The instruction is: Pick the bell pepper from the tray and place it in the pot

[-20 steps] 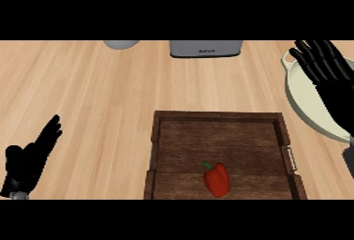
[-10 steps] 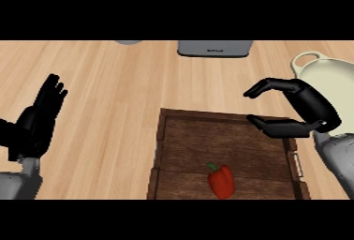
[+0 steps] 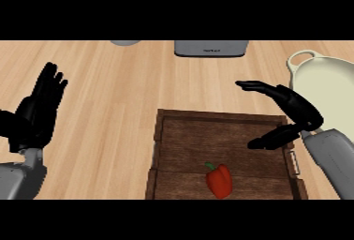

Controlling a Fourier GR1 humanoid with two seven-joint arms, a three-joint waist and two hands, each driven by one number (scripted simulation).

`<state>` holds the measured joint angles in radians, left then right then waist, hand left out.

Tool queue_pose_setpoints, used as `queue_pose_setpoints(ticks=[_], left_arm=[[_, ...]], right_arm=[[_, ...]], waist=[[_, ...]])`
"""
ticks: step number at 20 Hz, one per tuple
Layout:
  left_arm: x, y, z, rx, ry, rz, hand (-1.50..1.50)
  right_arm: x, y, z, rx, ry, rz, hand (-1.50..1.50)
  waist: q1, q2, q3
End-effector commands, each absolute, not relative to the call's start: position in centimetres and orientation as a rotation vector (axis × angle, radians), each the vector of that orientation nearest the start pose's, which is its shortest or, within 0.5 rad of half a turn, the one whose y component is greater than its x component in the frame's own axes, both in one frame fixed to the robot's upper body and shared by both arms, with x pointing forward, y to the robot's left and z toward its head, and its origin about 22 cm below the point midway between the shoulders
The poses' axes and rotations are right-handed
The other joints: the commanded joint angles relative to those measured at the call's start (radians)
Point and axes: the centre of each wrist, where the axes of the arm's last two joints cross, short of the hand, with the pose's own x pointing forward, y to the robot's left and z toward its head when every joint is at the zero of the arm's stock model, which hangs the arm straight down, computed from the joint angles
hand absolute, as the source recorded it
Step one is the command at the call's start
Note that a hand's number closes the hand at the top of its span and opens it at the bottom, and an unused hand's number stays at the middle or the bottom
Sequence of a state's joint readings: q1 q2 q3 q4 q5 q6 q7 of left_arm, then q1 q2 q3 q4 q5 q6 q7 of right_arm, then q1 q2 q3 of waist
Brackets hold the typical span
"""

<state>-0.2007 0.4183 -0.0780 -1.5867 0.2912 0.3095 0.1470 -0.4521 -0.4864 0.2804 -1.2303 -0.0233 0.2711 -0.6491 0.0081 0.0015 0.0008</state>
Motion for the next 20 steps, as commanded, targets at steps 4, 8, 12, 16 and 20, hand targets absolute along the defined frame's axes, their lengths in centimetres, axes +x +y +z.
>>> queue_pose_setpoints(ticks=[4,8,12,16,20], left_arm=[[28.2,27.5,9.0,0.193,-1.599,0.076,0.0],[28.4,27.3,7.5,0.197,-1.596,0.076,0.0],[28.8,27.9,8.0,0.233,-1.611,0.075,0.0],[28.1,27.9,7.9,0.205,-1.606,0.074,0.0],[28.6,28.5,7.8,0.192,-1.602,0.064,0.0]], right_arm=[[33.7,-26.3,11.0,0.254,-1.814,1.315,-1.5],[32.2,-21.5,12.1,0.177,-1.642,1.621,-1.5],[31.1,-20.9,12.9,0.089,-1.491,1.799,-1.5],[28.7,-17.3,13.4,0.047,-1.394,1.852,-1.5],[26.3,-16.0,11.7,0.07,-1.363,1.831,-1.5]], waist=[[-0.009,-0.007,-0.002],[-0.015,-0.009,-0.004],[-0.016,-0.007,-0.002],[-0.014,-0.006,-0.002],[-0.012,-0.004,-0.001]])
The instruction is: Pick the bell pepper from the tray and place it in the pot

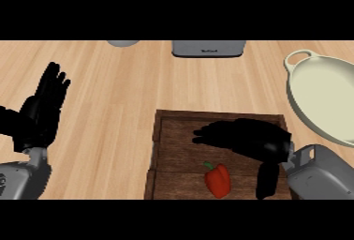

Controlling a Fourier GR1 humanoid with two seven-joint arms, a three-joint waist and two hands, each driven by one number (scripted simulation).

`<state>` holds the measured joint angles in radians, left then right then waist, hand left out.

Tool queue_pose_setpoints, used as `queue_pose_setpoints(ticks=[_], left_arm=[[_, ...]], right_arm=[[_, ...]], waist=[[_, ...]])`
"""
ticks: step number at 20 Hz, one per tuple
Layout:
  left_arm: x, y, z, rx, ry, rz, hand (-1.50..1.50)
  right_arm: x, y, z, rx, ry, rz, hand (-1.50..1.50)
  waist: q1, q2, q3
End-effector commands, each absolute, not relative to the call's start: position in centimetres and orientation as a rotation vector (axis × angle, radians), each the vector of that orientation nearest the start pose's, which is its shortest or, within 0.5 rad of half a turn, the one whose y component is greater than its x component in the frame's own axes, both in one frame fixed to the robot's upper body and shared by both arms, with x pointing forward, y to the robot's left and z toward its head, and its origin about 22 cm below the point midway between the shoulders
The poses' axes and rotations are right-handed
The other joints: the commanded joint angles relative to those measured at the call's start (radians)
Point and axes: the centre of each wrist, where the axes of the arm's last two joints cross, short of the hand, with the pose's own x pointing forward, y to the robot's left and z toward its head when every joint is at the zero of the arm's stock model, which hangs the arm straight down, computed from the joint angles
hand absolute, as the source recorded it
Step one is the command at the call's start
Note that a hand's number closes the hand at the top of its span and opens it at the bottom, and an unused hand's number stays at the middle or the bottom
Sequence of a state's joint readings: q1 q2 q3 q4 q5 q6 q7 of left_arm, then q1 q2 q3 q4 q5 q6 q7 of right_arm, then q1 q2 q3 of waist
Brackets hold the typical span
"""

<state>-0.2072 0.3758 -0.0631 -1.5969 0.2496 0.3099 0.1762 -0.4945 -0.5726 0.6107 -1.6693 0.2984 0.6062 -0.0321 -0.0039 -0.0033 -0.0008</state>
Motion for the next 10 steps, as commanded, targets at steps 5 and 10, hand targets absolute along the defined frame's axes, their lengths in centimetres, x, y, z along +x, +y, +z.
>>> queue_pose_setpoints(ticks=[5,10], left_arm=[[28.6,28.3,7.6,0.212,-1.627,0.06,0.0],[28.7,28.7,8.9,0.205,-1.598,0.079,0.0]], right_arm=[[26.8,-15.2,10.8,0.076,-1.336,1.835,-1.5],[24.8,-15.1,8.8,-0.015,-1.271,1.88,-1.5]], waist=[[0.005,0.003,0.001],[0.004,0.003,0.001]])
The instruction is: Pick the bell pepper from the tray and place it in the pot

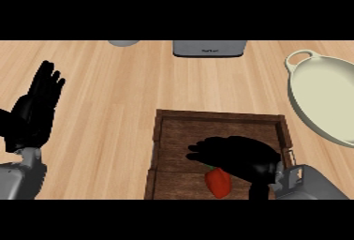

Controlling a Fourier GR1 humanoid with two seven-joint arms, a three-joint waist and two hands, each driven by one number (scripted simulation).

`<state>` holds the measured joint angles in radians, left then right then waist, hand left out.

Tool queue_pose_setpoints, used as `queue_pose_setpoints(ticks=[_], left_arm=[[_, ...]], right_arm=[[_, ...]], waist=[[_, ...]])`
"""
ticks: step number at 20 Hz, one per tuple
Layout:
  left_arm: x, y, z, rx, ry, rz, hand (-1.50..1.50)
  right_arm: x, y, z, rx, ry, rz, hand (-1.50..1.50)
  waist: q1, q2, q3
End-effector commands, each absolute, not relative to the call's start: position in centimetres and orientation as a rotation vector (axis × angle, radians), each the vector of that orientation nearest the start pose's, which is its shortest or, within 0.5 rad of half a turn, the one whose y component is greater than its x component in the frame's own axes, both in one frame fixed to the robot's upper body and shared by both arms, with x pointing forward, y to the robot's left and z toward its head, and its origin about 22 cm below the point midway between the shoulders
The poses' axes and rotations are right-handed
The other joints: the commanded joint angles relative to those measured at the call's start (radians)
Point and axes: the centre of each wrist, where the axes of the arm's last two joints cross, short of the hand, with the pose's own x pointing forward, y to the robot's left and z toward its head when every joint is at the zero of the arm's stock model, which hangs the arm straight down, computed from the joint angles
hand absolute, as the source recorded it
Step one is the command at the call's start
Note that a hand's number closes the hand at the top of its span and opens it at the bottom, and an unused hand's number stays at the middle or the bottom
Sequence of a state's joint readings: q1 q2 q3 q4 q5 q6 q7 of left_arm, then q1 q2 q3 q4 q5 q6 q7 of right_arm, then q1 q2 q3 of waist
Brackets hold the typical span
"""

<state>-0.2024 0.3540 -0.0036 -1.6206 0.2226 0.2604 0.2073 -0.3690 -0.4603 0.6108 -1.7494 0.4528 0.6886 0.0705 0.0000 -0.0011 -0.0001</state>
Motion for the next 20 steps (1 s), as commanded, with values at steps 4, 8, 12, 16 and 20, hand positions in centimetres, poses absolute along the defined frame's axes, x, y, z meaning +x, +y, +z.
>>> queue_pose_setpoints(ticks=[4,8,12,16,20], left_arm=[[29.5,26.3,7.9,0.201,-1.606,0.071,0.0],[27.2,28.4,7.9,0.201,-1.614,0.06,0.0],[28.3,25.8,8.0,0.194,-1.616,0.073,0.0],[29.7,27.8,7.2,0.194,-1.617,0.062,0.0],[28.9,28.8,7.3,0.189,-1.615,0.068,0.0]], right_arm=[[24.6,-15.6,7.4,-0.077,-1.273,1.883,-1.5],[24.2,-15.3,7.0,-0.073,-1.271,1.884,-1.5],[25.6,-14.8,6.2,-0.047,-1.278,1.864,-1.5],[26.8,-14.5,4.7,-0.095,-1.279,1.884,-1.5],[24.6,-15.6,3.6,-0.134,-1.232,1.862,-1.5]], waist=[[-0.001,0.001,0.0],[0.002,0.0,0.0],[0.001,0.001,0.0],[0.0,0.002,0.0],[-0.001,0.001,0.0]])
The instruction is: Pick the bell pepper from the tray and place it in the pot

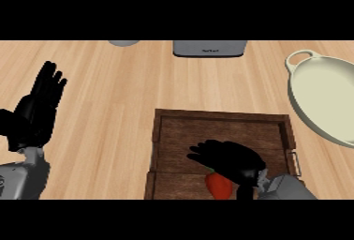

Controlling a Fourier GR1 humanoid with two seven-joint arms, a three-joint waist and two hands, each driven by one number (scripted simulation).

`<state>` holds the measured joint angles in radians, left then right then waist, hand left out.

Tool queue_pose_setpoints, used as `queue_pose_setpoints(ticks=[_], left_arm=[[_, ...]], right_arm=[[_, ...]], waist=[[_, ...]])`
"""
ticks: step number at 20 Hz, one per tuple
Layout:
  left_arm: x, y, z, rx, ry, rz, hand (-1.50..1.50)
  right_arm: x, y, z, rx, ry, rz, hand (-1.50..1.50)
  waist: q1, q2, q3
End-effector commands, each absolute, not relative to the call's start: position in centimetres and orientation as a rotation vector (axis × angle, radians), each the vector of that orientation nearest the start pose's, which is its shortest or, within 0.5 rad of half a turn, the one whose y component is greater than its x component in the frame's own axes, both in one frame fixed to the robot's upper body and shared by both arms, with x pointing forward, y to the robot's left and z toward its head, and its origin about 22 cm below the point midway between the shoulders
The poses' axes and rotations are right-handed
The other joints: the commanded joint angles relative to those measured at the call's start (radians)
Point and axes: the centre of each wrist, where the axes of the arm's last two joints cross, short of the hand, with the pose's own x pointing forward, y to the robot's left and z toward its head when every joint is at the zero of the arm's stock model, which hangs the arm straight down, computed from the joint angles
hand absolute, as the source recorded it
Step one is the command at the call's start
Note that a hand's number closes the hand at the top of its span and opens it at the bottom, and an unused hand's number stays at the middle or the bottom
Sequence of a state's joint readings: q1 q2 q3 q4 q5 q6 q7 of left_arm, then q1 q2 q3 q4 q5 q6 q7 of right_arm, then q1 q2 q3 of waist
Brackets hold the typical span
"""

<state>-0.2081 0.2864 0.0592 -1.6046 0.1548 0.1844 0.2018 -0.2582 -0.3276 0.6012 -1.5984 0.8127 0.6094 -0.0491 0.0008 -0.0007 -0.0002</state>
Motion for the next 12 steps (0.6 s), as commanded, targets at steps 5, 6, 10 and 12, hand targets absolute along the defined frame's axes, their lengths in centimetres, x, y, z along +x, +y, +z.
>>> queue_pose_setpoints(ticks=[5,6,10,12], left_arm=[[28.5,28.5,8.6,0.208,-1.597,0.062,0.0],[26.5,28.4,7.1,0.198,-1.619,0.071,0.0],[26.9,29.5,9.3,0.188,-1.622,0.065,0.0],[28.4,28.0,9.4,0.191,-1.617,0.07,0.0]], right_arm=[[26.2,-14.9,2.9,-0.087,-1.266,1.99,1.5],[25.7,-14.6,0.5,-0.057,-1.265,2.02,1.5],[25.4,-12.7,0.4,-0.073,-1.338,2.012,1.5],[25.1,-14.5,1.9,-0.049,-1.319,2.029,1.5]], waist=[[0.002,0.001,0.0],[0.011,0.001,0.001],[0.005,0.0,0.0],[-0.001,0.0,0.0]])
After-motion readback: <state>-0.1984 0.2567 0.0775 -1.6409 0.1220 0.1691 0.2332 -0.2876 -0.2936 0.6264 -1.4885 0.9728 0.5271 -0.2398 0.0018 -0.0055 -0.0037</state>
